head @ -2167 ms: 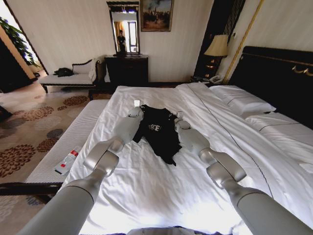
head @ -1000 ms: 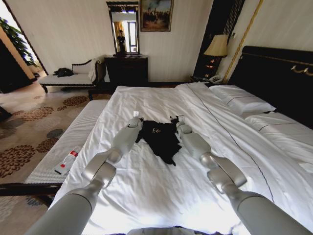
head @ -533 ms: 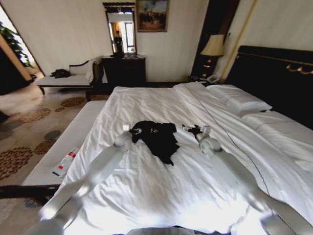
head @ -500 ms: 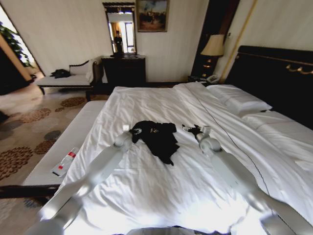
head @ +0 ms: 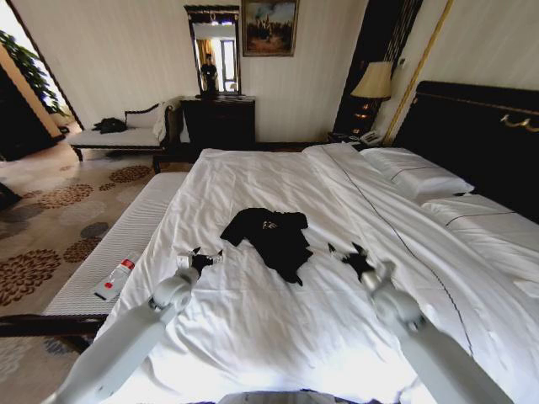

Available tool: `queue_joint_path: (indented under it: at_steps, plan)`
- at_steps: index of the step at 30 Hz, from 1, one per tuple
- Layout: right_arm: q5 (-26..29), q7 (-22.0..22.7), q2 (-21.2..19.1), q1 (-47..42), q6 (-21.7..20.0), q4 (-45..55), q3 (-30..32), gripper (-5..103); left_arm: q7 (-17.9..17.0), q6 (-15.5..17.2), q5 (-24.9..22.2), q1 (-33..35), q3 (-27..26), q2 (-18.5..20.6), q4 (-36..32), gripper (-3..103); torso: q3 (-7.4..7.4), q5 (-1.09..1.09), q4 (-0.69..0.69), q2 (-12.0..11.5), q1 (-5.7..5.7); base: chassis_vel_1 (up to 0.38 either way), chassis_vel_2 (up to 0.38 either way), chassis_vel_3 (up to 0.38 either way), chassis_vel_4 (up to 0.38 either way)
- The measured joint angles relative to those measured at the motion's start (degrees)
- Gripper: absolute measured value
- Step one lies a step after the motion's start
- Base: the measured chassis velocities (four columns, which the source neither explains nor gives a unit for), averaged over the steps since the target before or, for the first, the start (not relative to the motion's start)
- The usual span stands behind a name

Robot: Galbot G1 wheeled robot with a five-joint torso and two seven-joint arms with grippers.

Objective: Fold the clothes on the bed.

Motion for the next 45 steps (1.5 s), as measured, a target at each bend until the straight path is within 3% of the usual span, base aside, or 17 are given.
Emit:
queue_joint_path:
  at_steps: [4, 11, 27, 30, 33, 35, 37, 39, 41, 45]
  plan:
    - [-6.4, -1.3, 3.4, -5.9, 2.0, 2.5, -2.0, 100, 0.7, -0.9, 2.2, 6.6, -2.5, 0.4, -2.6, 100, 0.01, 0.03, 0.02, 0.0, 0.00, 0.000, 0.000, 0.000, 0.000]
    - [-10.7, -1.9, 6.4, -6.5, 3.1, 1.5, -8.3, 100, 0.7, -1.0, 3.6, 11.2, -4.2, 0.2, -4.6, 100, 0.02, 0.04, 0.02, 0.0, 0.01, 0.000, 0.000, 0.000, 0.000]
    - [-7.9, -1.7, 5.7, 2.3, 1.4, -2.3, -18.3, 101, -1.1, -0.3, 2.8, 10.8, -2.6, 1.2, -4.0, 100, 0.03, 0.04, 0.02, 0.0, 0.03, 0.000, 0.000, 0.000, 0.000]
    - [-7.2, -1.3, 5.6, 3.8, 0.8, -3.2, -19.8, 93, -1.3, -0.1, 2.2, 10.1, -2.3, 1.5, -3.7, 100, 0.03, 0.04, 0.01, 0.0, 0.03, 0.000, 0.000, 0.000, 0.000]
    - [-5.6, 0.6, 6.0, 7.4, 0.1, -6.2, -21.6, 76, -1.6, 0.1, 1.5, 9.4, -2.2, 1.9, -3.5, 100, 0.03, 0.04, 0.02, 0.0, 0.02, 0.000, 0.000, 0.000, 0.000]
    - [-4.6, 1.2, 6.0, 8.2, -0.3, -6.6, -21.8, 76, -1.7, 0.1, 1.4, 9.4, -2.2, 2.0, -3.5, 100, 0.03, 0.04, 0.03, 0.0, 0.03, 0.000, 0.000, 0.000, 0.000]
    - [-2.8, 2.0, 5.7, 9.4, -0.8, -6.9, -21.5, 59, -1.7, 0.1, 1.3, 9.5, -2.3, 2.2, -3.4, 100, 0.03, 0.04, 0.02, 0.0, 0.03, 0.000, 0.000, 0.000, 0.000]
    - [-2.1, 2.1, 5.5, 9.5, -0.9, -6.8, -21.3, 59, -1.8, 0.1, 1.3, 9.6, -2.3, 2.3, -3.4, 100, 0.03, 0.04, 0.02, 0.0, 0.03, 0.000, 0.000, 0.000, 0.000]
    - [1.0, 2.4, 5.1, 9.7, -1.6, -6.4, -20.9, 48, -1.8, 0.1, 1.3, 9.4, -2.3, 2.1, -3.1, 100, 0.03, 0.04, 0.02, 0.0, 0.03, 0.000, 0.000, 0.000, 0.000]
    - [1.5, 2.4, 5.0, 9.7, -1.7, -6.3, -20.8, 37, -2.1, 0.2, 1.3, 9.0, -2.0, 1.6, -2.7, 100, 0.03, 0.03, 0.02, 0.0, 0.03, 0.000, 0.000, 0.000, 0.000]
